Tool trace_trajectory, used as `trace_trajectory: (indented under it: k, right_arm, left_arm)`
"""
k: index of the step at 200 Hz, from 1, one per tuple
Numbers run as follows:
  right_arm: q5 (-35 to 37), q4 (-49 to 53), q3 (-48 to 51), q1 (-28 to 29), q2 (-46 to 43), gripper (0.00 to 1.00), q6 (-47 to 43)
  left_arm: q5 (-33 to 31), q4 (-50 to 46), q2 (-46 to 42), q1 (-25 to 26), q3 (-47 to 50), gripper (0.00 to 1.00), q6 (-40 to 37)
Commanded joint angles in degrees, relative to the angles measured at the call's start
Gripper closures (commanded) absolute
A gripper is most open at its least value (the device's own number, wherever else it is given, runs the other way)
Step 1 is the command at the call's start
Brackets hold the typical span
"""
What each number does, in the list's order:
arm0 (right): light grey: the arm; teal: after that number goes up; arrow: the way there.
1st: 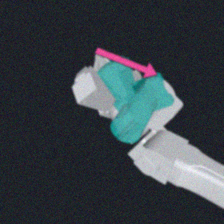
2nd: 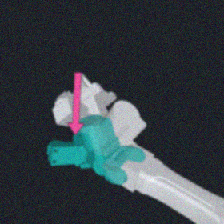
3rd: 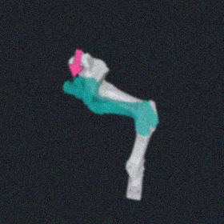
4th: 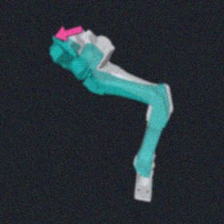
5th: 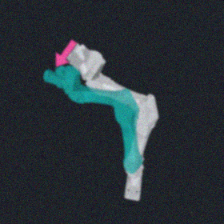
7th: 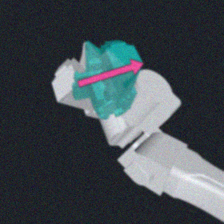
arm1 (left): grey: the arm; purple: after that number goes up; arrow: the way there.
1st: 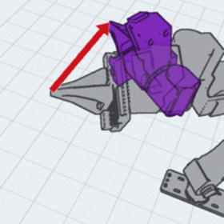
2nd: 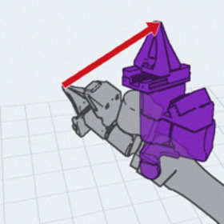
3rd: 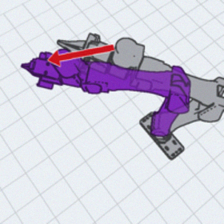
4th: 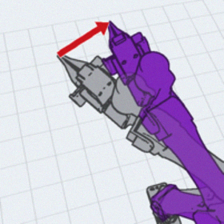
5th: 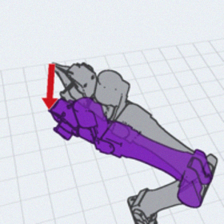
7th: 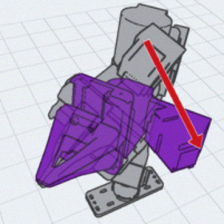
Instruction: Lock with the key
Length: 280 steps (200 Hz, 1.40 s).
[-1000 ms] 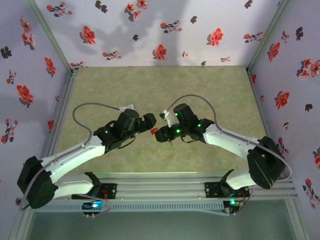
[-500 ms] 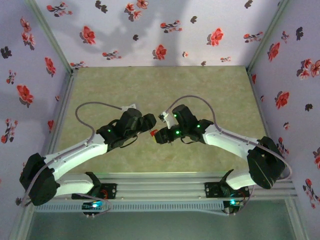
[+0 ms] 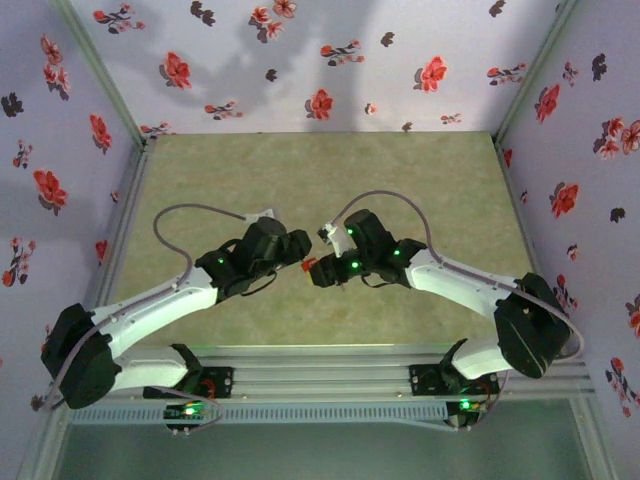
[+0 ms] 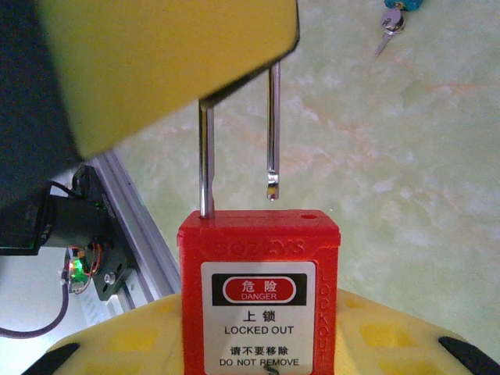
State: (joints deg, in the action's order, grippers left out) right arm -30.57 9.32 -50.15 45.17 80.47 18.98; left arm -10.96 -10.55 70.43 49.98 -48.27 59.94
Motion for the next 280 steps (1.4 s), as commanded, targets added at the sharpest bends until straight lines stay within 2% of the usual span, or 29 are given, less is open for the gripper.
trace_trajectory:
  k: [1, 185, 226, 237, 280]
  right_arm:
    - [0.95, 0.26, -0.50, 0.59, -1.78, 1.00, -1.34]
    - [1.91, 0.43, -0.21, 1.33, -2.71, 1.00, -2.01]
    - [2.27, 0.61, -0.30, 1.57, -2.69, 1.00, -2.15]
    - [2.27, 0.70, -0.30, 1.60, -2.76, 1.00, -2.20]
    - [2.33, 0.79, -0.50, 1.70, -2.51, 1.00, -2.38]
  left_arm:
    - [-1.34, -1.18, 0.90, 0.78, -1.82, 0.49, 0.62]
    - [-1.78, -3.69, 1.95, 0.82, -3.74, 0.72, -0.09]
    - [-1.87, -3.84, 1.86, 0.82, -4.04, 0.87, -1.04]
    - [-1.87, -3.74, 1.90, 0.89, -4.18, 1.00, -1.41]
    - [-2.07, -2.98, 2.34, 2.29, -5.72, 1.00, -3.89]
